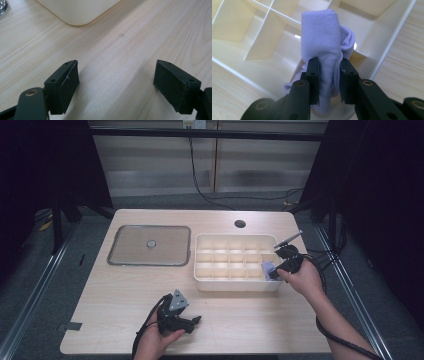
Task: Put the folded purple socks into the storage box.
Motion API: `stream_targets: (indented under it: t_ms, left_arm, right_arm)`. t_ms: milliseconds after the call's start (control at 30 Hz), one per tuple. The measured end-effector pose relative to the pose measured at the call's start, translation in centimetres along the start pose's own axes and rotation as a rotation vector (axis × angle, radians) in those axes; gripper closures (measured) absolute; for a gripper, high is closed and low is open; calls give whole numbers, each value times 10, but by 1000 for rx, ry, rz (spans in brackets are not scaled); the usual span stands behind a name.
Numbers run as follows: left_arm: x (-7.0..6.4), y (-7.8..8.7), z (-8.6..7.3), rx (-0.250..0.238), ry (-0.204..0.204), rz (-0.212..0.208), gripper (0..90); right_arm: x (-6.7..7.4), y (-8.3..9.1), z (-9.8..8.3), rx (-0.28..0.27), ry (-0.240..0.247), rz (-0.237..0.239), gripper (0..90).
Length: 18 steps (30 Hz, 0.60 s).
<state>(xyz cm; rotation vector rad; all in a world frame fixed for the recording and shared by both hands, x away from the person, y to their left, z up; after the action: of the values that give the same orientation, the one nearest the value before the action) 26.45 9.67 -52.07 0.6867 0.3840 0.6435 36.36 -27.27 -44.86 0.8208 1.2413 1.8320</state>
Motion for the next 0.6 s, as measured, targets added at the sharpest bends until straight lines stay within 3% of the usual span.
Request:
stream_targets:
  t_ms: [600]
  left_arm:
    - [0, 0, 0, 0, 0, 0, 198]
  right_arm:
    - [1, -4, 0, 9, 7, -11, 729]
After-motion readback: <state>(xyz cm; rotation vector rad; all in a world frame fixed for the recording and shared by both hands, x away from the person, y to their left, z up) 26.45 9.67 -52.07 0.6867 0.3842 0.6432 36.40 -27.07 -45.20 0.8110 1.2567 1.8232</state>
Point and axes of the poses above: each handheld gripper's, and its own axes: y roughly backward along the jaws, z roughly out of its top, x roughly to its left, the point moved 2 cm from there along -y, roughly forward along the jaws, and after that the axes turned 8 degrees about y, right-handed, at the moved point
